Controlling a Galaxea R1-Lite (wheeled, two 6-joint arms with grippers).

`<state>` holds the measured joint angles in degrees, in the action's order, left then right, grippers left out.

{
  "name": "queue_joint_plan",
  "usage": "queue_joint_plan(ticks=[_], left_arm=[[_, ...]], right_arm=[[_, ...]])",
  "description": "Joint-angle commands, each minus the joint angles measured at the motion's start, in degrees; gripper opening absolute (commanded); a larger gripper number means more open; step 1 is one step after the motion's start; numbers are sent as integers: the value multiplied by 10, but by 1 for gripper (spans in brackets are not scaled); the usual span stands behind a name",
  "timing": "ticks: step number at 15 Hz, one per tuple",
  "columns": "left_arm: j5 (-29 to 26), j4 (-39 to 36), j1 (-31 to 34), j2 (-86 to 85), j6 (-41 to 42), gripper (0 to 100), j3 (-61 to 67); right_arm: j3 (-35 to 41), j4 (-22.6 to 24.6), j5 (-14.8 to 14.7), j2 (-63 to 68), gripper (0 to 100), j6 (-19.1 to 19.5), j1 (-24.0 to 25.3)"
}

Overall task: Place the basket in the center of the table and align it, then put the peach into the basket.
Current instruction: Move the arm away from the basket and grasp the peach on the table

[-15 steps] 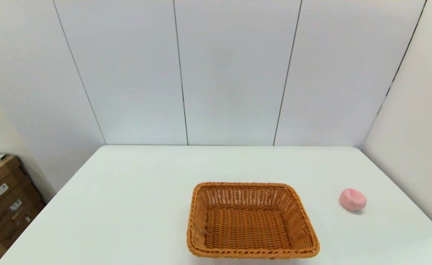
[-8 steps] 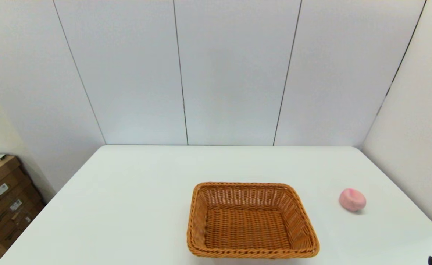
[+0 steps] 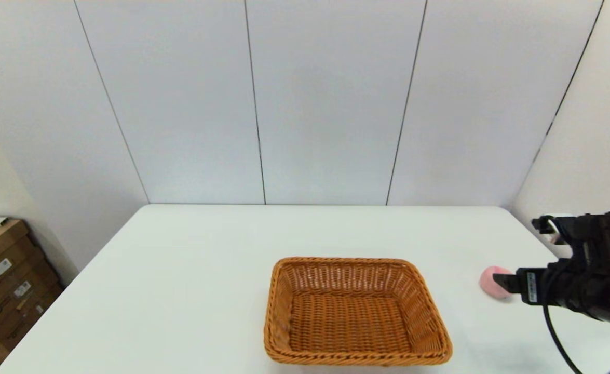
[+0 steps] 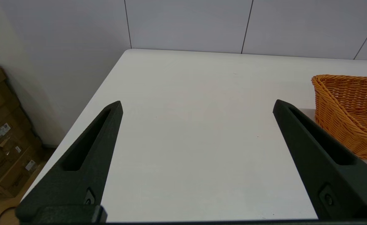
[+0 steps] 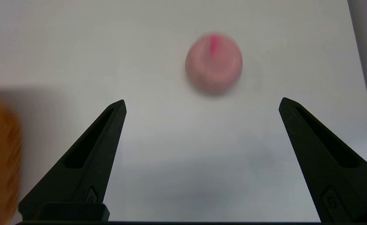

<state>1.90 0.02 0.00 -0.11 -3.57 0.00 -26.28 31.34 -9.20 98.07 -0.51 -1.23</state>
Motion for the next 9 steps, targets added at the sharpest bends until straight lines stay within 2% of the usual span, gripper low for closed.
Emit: queue_joint_plan(ticks=[1,9], left_arm=[[0,0,0,0,0,100,0],[0,0,0,0,0,100,0]], right_arm=[[-36,180,-7,184,100,1,-43],[-23,183,-6,217,100,2,-69]])
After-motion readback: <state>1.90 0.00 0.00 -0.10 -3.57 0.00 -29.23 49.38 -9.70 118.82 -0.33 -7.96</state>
